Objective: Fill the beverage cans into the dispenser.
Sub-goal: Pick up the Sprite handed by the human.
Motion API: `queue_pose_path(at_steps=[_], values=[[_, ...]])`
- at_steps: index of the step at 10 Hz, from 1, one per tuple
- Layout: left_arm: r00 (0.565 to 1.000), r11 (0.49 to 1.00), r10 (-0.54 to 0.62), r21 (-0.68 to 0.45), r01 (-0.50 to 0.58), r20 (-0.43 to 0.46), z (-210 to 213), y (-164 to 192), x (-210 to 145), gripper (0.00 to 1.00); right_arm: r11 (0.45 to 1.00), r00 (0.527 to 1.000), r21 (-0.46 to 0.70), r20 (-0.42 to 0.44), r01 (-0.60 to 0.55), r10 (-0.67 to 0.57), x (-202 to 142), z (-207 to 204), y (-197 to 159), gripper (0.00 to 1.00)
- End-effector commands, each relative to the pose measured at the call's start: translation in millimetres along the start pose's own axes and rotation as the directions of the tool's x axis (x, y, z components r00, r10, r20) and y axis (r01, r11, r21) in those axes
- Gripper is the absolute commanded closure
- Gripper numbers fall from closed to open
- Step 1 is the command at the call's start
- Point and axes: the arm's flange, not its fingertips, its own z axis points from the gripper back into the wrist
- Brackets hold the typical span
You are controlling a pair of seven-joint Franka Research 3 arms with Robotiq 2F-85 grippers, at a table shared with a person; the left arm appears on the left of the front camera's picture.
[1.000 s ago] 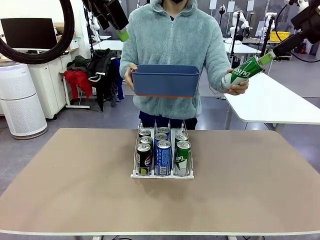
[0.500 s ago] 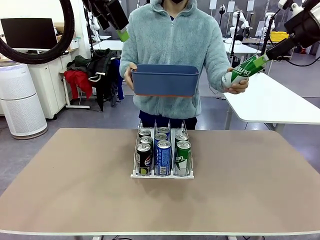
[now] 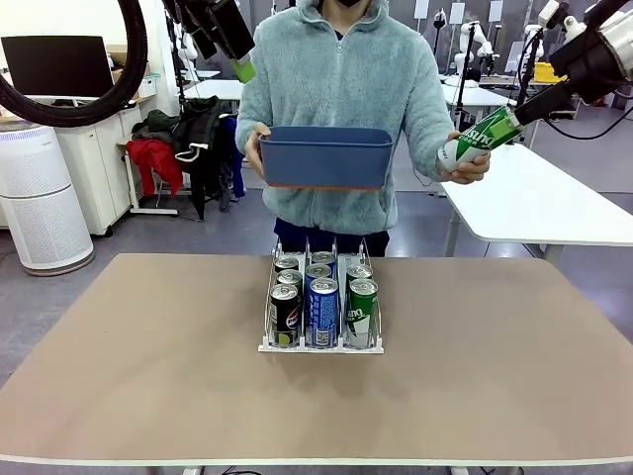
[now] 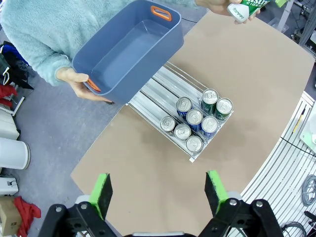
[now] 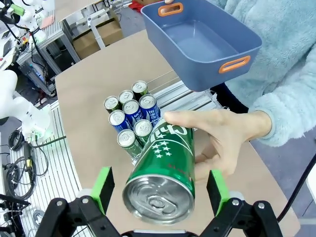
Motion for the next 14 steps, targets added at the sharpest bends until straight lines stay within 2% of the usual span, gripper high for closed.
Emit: queue_pose_path(at_steps=[1,5,6,7,8,9,10,11,12,13,14], values=[[1.000,1.000,-0.008,-0.005,0.008,-0.010,1.5,1.1,-0.5,0.00,0.999,0.999,0.025,0.023,-0.028,0.028,1.2,-2.4,-1.7,0.00],[1.000,1.000,-0.008,-0.005,0.008,-0.010,1.5,1.1,-0.5,0.00,1.000,1.000,-0.001,-0.003,0.000,0.000,0.3,-0.8,0.4,0.00],[1.000,1.000,-0.008,-0.005,0.008,-0.010,1.5,1.1,-0.5,0.00,0.999,0.999,-0.013,-0.002,-0.037,0.037,-2.1,0.4,0.5,0.59],[1.000,1.000,-0.008,-0.005,0.008,-0.010,1.5,1.1,-0.5,0.00,0.999,0.999,-0.020,0.014,-0.039,0.040,-1.2,0.7,-0.5,0.60],[1.000,1.000,-0.008,-0.005,0.008,-0.010,1.5,1.1,-0.5,0.00,0.999,0.999,-0.027,0.025,-0.043,0.043,-1.1,0.4,0.1,1.00],[1.000,1.000,-0.008,-0.005,0.008,-0.010,1.5,1.1,-0.5,0.00,0.999,0.998,-0.024,0.033,-0.043,0.044,-1.1,0.1,1.9,0.65],[1.000,1.000,-0.008,-0.005,0.008,-0.010,1.5,1.1,-0.5,0.00,0.998,0.998,-0.017,0.040,-0.053,0.054,-0.3,0.3,1.6,1.00],[1.000,1.000,-0.008,-0.005,0.008,-0.010,1.5,1.1,-0.5,0.00,0.998,0.997,-0.020,0.052,-0.054,0.055,-0.5,-1.7,1.6,1.00],[1.000,1.000,-0.008,-0.005,0.008,-0.010,1.5,1.1,-0.5,0.00,0.999,0.997,-0.022,0.060,-0.050,0.051,-1.5,-2.8,2.7,0.96],[1.000,1.000,-0.008,-0.005,0.008,-0.010,1.5,1.1,-0.5,0.00,0.998,0.996,-0.025,0.070,-0.054,0.055,-1.6,-2.8,2.0,1.00],[1.000,1.000,-0.008,-0.005,0.008,-0.010,1.5,1.1,-0.5,0.00,0.998,0.995,-0.031,0.078,-0.061,0.063,-2.3,-4.3,2.9,1.00]])
